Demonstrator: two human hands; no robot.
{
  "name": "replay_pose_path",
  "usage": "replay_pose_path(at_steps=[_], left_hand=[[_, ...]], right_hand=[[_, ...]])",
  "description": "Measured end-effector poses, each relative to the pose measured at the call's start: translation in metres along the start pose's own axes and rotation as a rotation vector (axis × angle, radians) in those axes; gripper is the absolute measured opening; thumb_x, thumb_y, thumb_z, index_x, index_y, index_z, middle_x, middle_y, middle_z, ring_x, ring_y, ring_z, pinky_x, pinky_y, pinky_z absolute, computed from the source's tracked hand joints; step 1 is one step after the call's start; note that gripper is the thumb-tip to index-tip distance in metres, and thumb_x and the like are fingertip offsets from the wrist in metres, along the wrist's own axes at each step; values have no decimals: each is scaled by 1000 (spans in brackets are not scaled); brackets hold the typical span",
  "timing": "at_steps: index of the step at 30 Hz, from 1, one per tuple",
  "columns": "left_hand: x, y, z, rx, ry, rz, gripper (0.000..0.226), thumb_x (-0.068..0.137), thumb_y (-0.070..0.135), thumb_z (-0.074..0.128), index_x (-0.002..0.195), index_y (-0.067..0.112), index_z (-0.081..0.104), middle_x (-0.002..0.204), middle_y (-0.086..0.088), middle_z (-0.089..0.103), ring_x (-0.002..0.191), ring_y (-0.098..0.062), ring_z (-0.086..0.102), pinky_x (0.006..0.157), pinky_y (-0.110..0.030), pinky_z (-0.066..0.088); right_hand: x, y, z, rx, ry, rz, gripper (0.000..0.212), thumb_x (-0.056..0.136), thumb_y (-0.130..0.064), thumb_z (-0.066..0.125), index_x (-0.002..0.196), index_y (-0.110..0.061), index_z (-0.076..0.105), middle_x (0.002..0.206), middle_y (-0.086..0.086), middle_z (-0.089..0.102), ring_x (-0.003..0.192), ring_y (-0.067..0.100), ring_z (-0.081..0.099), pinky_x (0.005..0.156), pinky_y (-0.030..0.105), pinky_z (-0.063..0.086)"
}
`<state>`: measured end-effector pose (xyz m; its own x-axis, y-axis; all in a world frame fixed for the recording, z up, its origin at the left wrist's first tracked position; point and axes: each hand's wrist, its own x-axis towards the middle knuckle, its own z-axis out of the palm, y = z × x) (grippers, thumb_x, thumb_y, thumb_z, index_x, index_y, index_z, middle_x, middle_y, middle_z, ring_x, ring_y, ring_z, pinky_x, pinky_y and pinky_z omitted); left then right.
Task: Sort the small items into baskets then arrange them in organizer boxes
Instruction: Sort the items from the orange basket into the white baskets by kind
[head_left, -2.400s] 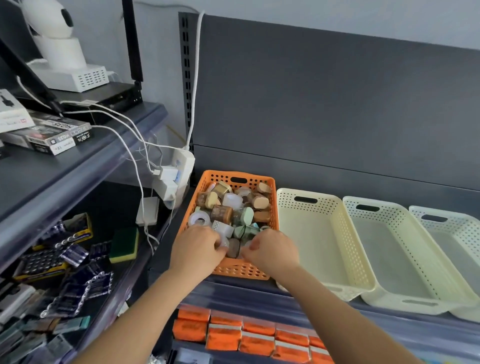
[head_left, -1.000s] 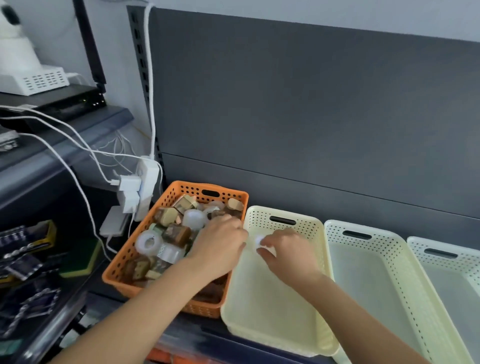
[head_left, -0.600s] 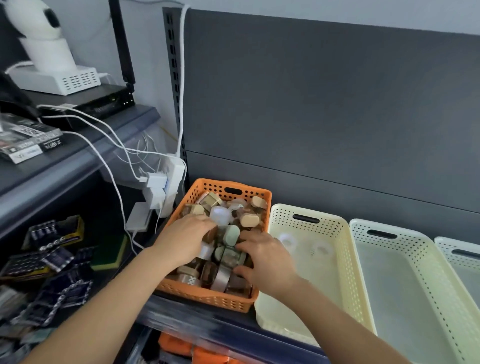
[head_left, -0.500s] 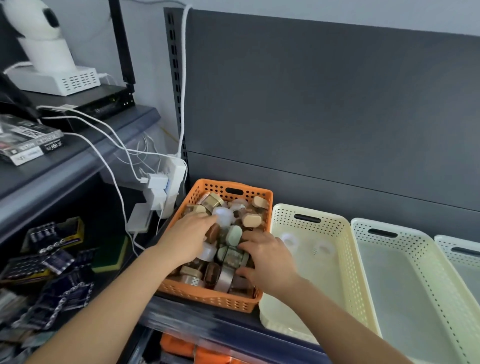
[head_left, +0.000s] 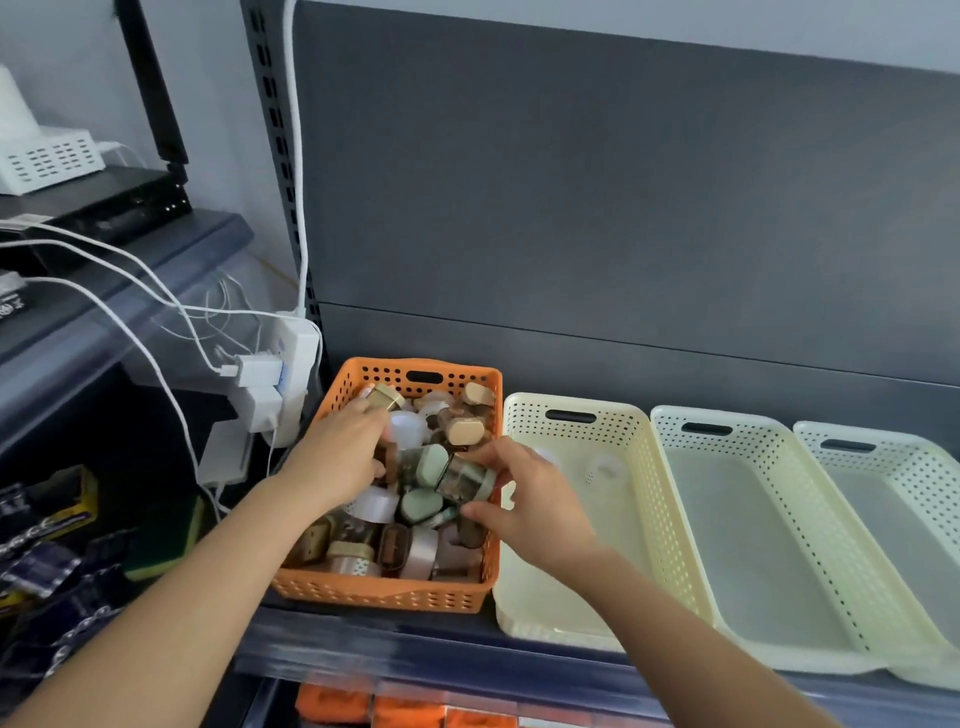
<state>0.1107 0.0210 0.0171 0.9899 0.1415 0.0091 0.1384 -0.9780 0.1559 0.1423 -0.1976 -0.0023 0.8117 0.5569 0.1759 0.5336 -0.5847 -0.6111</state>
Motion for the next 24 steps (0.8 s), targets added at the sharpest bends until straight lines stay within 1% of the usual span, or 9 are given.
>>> replay_pose_path(at_steps=[2,6,8,12,14,16,19,21,24], left_hand=[[1,7,-5,-38,18,-19,34,85,18,69,116,21,56,129,0,48,113,-17,51,93,-30,42],[5,51,-24,-180,304,14,32,86,24,68,118,20,60,118,3,58,111,-19,52,91,-31,41],[9,88,-25,-288,361,89,29,85,23,68,114,22,63,113,5,59,109,-18,52,88,-32,42],[23,171,3,-420,250,204,28,84,20,68,111,23,64,106,7,58,100,-17,55,82,-31,42],[33,210,21,-449,202,254,29,86,19,65,115,22,62,112,7,57,103,-15,55,86,-29,42],[43,247,38,-439,180,306,30,87,19,63,117,21,61,116,5,56,105,-17,55,89,-32,44],[60,292,59,-351,145,340,30,90,15,58,120,20,59,116,2,54,103,-22,56,87,-37,46],[72,313,73,-271,106,331,34,89,6,51,120,17,57,116,-1,51,103,-25,56,85,-41,48],[83,328,91,-95,-4,311,45,85,-4,43,126,13,50,127,-6,47,119,-26,48,94,-42,46]], right_hand=[[-2,6,-11,31,41,6,37,77,-29,74,107,-29,52,104,-14,57,85,2,56,73,22,50],[-8,33,-40,57,170,23,32,78,-26,73,105,-26,56,99,-14,57,82,3,57,70,21,49],[-13,55,-58,63,224,53,32,77,-23,73,105,-24,57,99,-11,57,81,4,57,69,22,48],[-31,106,-102,-41,291,159,34,78,-25,70,109,-27,58,101,-11,57,78,4,56,68,23,44],[-41,132,-127,-121,279,211,37,81,-25,68,116,-26,56,105,-8,56,81,9,58,68,25,43],[-49,158,-146,-202,247,249,39,84,-25,64,121,-24,54,110,-3,56,88,18,61,73,29,46],[-57,195,-166,-326,175,308,36,85,-26,60,119,-22,51,113,3,55,91,26,59,76,33,48],[-57,212,-174,-363,127,330,35,86,-28,60,117,-19,50,113,4,54,91,29,59,74,35,48],[-52,226,-179,-445,26,308,33,89,-30,58,115,-14,46,111,7,52,91,33,59,70,37,48]])
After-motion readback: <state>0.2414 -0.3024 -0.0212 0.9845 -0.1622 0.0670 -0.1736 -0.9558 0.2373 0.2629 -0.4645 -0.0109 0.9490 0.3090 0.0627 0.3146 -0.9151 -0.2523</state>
